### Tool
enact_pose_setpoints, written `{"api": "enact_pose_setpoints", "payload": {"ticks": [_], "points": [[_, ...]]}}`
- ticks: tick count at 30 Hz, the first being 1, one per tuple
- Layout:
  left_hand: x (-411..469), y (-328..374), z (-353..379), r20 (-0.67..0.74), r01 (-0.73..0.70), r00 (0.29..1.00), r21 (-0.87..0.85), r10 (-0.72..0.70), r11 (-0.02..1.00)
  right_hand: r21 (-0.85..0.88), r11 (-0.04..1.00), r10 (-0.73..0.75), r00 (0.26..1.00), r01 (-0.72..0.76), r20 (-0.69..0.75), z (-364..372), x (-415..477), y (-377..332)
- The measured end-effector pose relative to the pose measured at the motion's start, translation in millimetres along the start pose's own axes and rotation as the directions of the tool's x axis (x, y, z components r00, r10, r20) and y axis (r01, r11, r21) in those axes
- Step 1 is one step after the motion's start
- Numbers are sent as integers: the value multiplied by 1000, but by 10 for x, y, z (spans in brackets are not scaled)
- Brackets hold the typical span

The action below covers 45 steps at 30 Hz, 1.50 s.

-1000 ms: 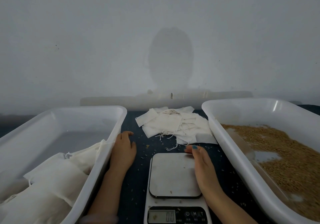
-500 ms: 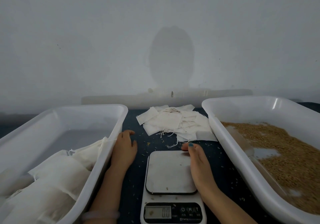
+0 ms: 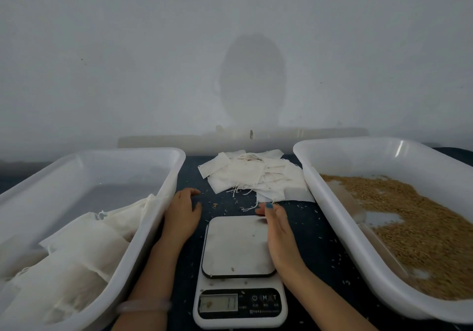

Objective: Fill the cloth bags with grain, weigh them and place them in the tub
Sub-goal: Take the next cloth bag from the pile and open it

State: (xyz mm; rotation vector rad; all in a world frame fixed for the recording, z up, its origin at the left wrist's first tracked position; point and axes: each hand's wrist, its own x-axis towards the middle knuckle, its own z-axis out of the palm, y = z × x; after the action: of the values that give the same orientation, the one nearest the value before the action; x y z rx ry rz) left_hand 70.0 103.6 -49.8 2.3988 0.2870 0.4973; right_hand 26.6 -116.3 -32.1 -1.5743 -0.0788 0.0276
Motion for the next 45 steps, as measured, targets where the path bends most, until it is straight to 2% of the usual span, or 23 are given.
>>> {"api": "enact_pose_setpoints", "payload": {"ticks": [8, 11, 15, 19, 22, 28, 32, 36, 42, 45], "points": [[36, -45, 30, 11, -36, 999, -20, 36, 999, 10, 999, 31, 998, -32, 48, 12, 6, -15], [61, 14, 78, 53, -122, 991, -63, 126, 990, 10, 999, 45, 998, -46, 50, -4, 14, -17], [163, 126, 176, 176, -240, 951, -97, 254, 966, 18, 998, 51, 997, -52, 52, -16, 27, -19], [324, 157, 262, 197, -276, 937, -92, 289, 957, 6, 999, 54, 997, -54, 59, -29, 30, -2], [488, 146, 320, 134, -261, 955, -38, 264, 965, -3, 999, 54, 997, -54, 52, -27, 44, 8], [725, 131, 471, 109, -155, 984, 115, 143, 981, 0, 999, 52, 998, -52, 35, -19, 51, 25], [887, 116, 488, 57, -68, 997, 122, 61, 990, 18, 998, 56, 998, -56, 33, -22, 60, 42], [943, 62, 515, 58, -38, 998, 22, 37, 999, 12, 998, 67, 997, -67, 37, -27, 76, 65], [954, 34, 552, 167, -145, 980, 244, 106, 959, 9, 999, 54, 998, -54, 34, -31, 90, 81], [940, 35, 555, 187, -161, 976, 266, 113, 950, 7, 998, 61, 998, -61, 26, -34, 80, 75]]}}
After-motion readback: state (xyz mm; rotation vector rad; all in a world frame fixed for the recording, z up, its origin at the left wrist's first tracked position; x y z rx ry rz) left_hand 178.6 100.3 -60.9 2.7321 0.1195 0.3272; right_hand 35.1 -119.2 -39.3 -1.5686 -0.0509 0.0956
